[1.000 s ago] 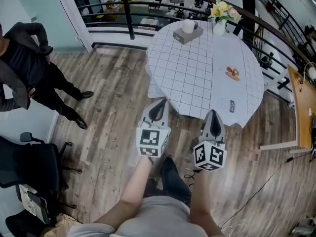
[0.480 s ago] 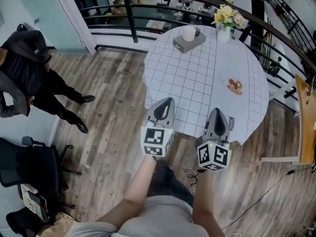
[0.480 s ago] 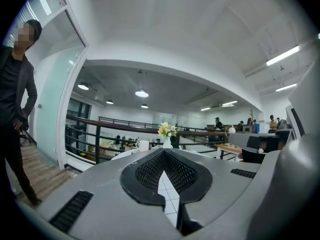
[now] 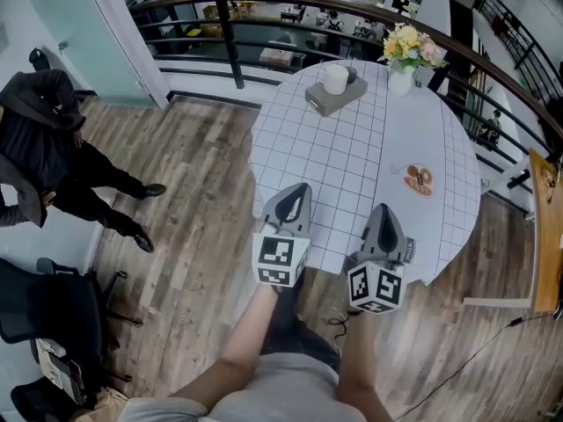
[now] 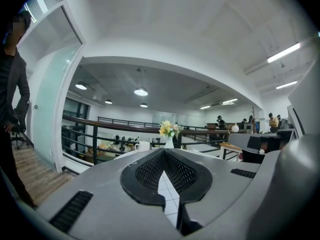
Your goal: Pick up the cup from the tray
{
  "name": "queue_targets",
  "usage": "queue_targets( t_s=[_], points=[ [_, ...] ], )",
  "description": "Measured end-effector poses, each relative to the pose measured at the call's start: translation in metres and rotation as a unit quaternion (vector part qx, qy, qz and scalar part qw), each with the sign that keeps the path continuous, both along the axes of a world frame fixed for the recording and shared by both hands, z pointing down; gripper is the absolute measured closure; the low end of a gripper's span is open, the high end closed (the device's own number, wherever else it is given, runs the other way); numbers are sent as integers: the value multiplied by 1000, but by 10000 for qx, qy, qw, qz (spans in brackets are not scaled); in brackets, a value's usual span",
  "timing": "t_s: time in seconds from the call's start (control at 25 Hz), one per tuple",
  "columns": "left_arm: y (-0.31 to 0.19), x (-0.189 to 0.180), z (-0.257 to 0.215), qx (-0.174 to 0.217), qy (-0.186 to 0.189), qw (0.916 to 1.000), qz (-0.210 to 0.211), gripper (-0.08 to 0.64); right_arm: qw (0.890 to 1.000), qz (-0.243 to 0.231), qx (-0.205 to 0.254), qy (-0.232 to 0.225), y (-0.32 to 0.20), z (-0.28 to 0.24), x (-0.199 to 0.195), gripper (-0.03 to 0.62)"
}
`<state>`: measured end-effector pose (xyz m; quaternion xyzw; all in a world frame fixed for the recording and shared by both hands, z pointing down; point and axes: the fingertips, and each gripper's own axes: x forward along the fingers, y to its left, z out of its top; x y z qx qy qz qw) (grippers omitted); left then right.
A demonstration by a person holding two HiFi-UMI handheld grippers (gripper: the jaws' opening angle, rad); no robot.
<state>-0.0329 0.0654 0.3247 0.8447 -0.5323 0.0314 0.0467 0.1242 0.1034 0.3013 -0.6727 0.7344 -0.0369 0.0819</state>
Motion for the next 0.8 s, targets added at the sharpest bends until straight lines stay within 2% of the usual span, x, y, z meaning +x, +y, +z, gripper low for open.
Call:
queue_targets(
  t_s=[0.52,0.8],
  points=[
    [-126,-16,0,-154,144,9998,-10,554,9998,-52,-185,30,-127,-1,-8,584],
    [-192,-23,2,-249,147,9996,77,554,9988,-241,-429,70,-198,1,-9,584]
  ],
)
